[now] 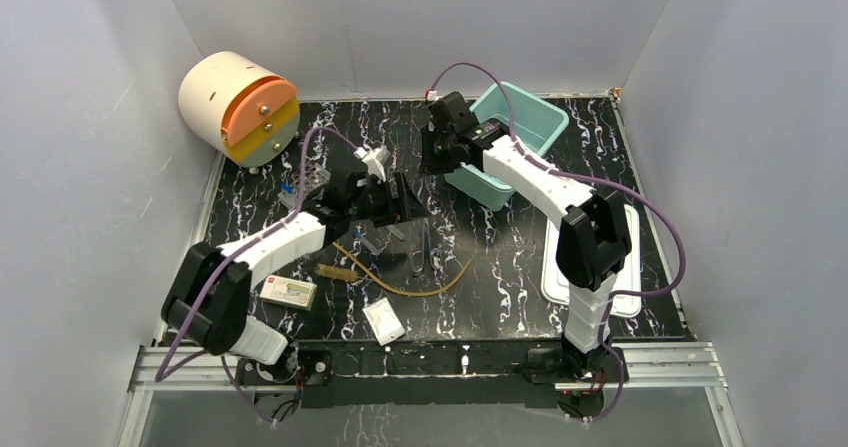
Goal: Organize the chemistry lab equipment
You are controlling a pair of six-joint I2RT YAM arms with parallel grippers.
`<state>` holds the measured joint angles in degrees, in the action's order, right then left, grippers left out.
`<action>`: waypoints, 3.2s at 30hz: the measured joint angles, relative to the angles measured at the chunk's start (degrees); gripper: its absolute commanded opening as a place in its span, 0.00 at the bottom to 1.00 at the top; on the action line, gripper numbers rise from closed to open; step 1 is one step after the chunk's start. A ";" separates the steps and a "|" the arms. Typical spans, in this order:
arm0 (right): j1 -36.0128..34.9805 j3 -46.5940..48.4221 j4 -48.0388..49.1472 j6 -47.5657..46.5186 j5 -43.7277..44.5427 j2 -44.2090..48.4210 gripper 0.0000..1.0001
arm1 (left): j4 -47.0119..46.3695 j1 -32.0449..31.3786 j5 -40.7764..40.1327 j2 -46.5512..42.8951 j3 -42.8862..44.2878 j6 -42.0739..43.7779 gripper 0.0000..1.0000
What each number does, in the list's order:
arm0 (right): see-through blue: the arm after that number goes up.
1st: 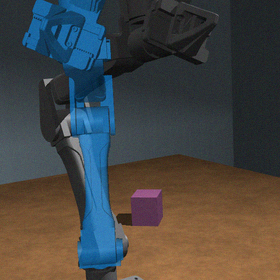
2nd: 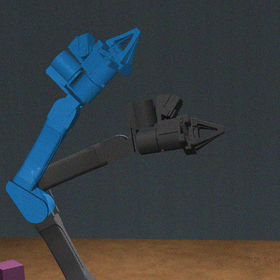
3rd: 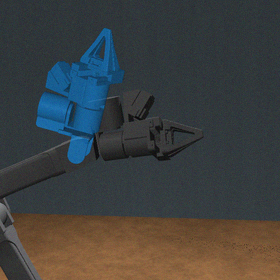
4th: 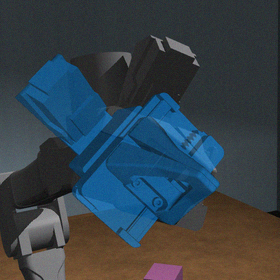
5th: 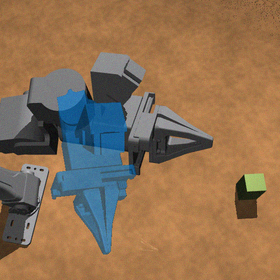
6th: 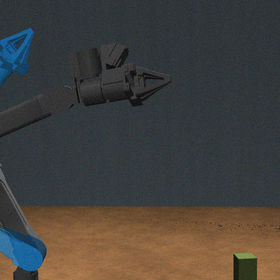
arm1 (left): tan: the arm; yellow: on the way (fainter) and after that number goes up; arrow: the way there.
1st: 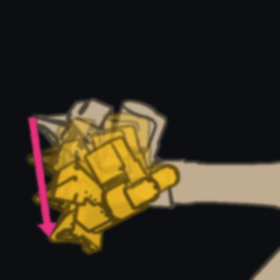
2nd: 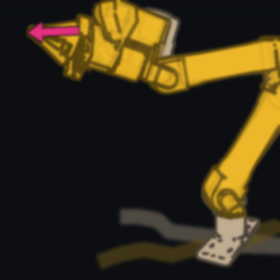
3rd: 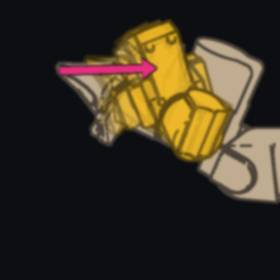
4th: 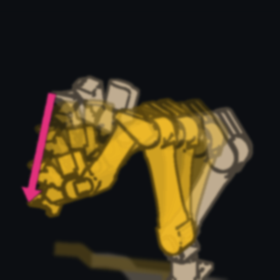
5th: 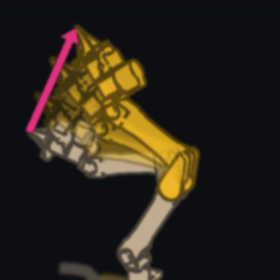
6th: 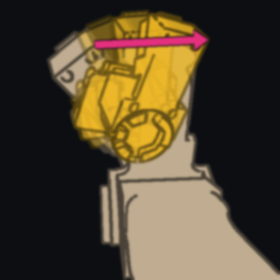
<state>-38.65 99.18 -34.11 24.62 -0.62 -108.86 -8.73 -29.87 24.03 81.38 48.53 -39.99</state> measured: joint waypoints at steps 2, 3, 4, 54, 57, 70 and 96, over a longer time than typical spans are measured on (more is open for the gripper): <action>0.07 -0.68 0.66 0.35 -0.81 0.26 0.00 | -0.59 -0.70 -1.18 3.19 0.28 0.26 0.74; 0.09 -0.96 0.87 0.55 -1.25 0.28 0.00 | -0.79 -0.94 -1.68 4.66 0.48 0.37 0.73; 0.07 -1.29 1.22 0.66 -1.57 0.37 0.00 | -0.83 -1.14 -2.32 5.95 0.74 0.39 0.71; 14.03 -31.04 32.24 12.96 -41.66 26.77 0.71 | 0.20 4.20 21.70 5.66 20.55 -4.39 0.00; 13.60 -32.46 34.01 14.73 -42.93 26.69 0.68 | -1.27 4.20 22.34 5.66 20.90 -6.12 0.00; 12.00 -32.52 39.32 19.63 -46.64 24.37 0.14 | -3.72 4.20 21.70 5.73 22.23 -10.99 0.01; 24.76 -18.47 15.34 14.10 -14.95 21.20 0.00 | 22.34 9.46 2.97 -0.04 25.88 -1.60 0.81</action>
<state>-13.89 80.71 -18.76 38.72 -15.57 -87.66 13.61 -20.40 27.00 81.34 74.41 -41.58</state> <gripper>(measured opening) 0.041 0.807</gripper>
